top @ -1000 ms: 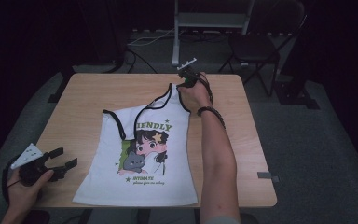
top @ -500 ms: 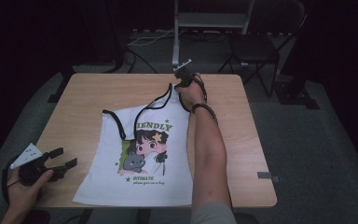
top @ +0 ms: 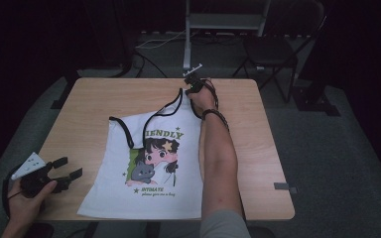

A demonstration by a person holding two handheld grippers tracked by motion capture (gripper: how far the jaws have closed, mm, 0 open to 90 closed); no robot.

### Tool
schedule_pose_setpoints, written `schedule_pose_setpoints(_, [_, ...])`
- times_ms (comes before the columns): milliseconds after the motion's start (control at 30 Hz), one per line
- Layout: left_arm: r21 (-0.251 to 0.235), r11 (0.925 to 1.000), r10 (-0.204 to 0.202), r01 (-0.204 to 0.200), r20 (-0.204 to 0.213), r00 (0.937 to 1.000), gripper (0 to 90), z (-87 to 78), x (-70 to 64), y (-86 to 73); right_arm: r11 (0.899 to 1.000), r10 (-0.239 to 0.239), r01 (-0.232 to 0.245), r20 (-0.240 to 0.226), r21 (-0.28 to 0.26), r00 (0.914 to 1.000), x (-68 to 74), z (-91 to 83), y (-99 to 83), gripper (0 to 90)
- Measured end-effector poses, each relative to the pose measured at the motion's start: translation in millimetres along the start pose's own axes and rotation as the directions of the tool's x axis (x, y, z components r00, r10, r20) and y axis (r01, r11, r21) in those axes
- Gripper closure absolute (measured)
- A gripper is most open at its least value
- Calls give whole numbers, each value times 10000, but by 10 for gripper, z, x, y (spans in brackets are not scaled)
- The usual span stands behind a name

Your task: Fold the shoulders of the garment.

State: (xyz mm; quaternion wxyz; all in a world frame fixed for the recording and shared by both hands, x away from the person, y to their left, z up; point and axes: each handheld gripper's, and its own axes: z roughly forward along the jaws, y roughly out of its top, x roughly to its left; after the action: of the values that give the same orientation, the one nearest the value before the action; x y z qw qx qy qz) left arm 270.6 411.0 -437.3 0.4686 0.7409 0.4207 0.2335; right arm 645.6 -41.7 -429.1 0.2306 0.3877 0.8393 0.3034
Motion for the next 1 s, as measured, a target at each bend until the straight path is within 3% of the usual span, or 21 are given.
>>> schedule_pose_setpoints(267, [50, 9999, 138, -138, 12, 9999, 216, -4, -3, 0, 9987, 496, -499, -433, -70, 9978, -9, 2, -20, 776])
schedule_pose_setpoints(500, [49, 9999, 148, -148, 8, 9999, 216, -6, -3, -1, 9946, 1014, -1026, -577, -181, 9932, -19, -19, -27, 799])
schedule_pose_setpoints(667, [15, 9999, 148, -148, -5, 9999, 216, -6, -9, -2, 9922, 1111, -1144, -664, -488, 9916, -11, -89, -26, 800])
schedule_pose_setpoints(1000, [24, 9997, 241, -241, -28, 9997, 216, -6, -20, -1, 9936, 753, -805, -662, -793, 9950, 65, -276, -66, 798])
